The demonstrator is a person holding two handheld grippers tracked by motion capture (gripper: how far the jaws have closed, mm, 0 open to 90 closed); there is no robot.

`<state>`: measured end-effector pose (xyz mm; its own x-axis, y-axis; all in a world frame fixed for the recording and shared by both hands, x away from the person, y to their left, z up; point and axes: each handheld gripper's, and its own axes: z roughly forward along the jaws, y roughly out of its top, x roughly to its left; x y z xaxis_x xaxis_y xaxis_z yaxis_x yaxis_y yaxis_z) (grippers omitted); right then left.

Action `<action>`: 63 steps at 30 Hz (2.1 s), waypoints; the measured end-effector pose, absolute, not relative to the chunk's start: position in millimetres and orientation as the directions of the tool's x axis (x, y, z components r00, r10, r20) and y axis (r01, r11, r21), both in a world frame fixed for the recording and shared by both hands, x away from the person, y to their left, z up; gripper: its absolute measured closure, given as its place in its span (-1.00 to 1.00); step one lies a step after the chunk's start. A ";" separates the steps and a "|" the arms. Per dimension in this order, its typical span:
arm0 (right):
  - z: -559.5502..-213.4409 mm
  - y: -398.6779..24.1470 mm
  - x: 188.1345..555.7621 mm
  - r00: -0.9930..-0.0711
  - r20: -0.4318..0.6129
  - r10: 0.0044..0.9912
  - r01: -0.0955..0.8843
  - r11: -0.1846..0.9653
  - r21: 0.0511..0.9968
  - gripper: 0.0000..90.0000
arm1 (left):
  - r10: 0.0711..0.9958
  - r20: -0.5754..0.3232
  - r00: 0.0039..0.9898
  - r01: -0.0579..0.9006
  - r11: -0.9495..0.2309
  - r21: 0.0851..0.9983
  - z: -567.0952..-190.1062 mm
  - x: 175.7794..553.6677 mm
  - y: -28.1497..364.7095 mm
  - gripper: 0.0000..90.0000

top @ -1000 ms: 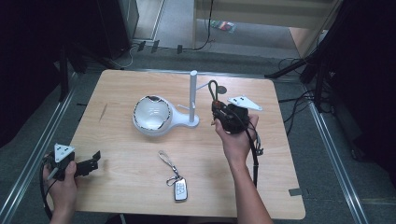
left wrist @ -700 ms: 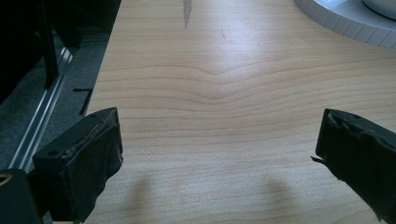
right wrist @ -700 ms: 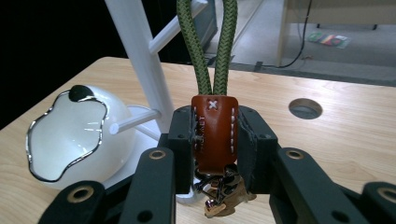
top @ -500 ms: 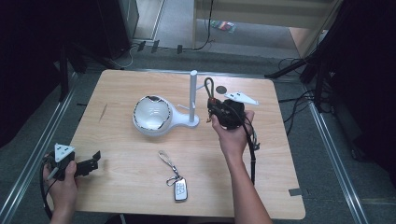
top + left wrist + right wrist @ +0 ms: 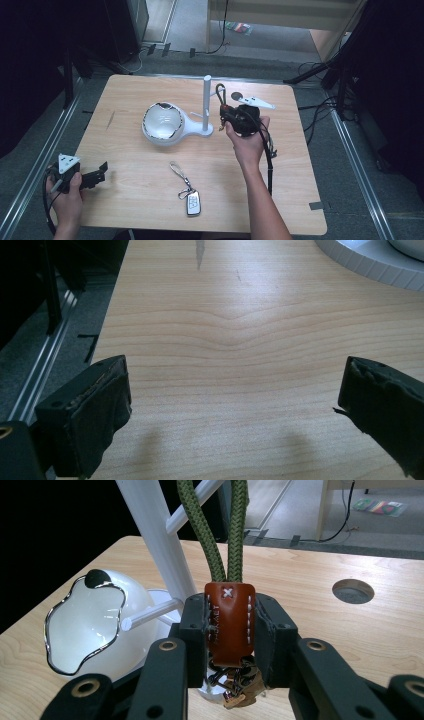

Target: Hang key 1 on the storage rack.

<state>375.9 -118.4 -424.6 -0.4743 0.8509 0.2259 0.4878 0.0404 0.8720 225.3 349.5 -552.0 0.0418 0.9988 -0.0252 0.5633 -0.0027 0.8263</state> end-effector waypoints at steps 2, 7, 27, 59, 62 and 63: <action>-425.7 -116.9 376.2 -0.480 0.224 0.848 0.493 0.050 0.869 0.56 | 0.999 -0.025 0.042 0.565 -0.003 0.825 -551.9 225.3 349.5 -0.98; -429.0 -110.7 375.8 -0.497 0.208 0.842 0.502 0.083 0.861 0.55 | 0.999 -0.025 0.042 0.564 -0.003 0.826 -551.9 225.3 349.5 -0.98; -429.5 -104.4 355.1 -0.499 0.120 0.858 0.489 0.164 0.857 0.40 | 0.999 -0.022 0.042 0.562 -0.005 0.827 -551.9 224.9 349.2 -0.98; -448.2 -73.4 323.0 -0.585 -0.003 0.811 0.546 0.396 0.738 0.25 | 0.999 -0.027 0.039 0.564 0.000 0.826 -551.9 224.7 349.3 -0.98; -449.9 -68.7 321.2 -0.599 -0.015 0.801 0.546 0.421 0.724 0.25 | 0.999 -0.027 0.041 0.566 -0.002 0.824 -551.7 224.6 349.8 -0.98; -450.5 -67.2 320.6 -0.600 -0.021 0.800 0.544 0.426 0.723 0.25 | 0.999 -0.027 0.042 0.567 -0.002 0.824 -551.6 224.6 349.9 -0.98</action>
<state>320.6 -67.2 -450.5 -0.5997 0.8000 -0.0205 0.5439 0.4263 0.7228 224.6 349.9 -551.6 0.0419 0.9988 -0.0267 0.5666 -0.0018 0.8240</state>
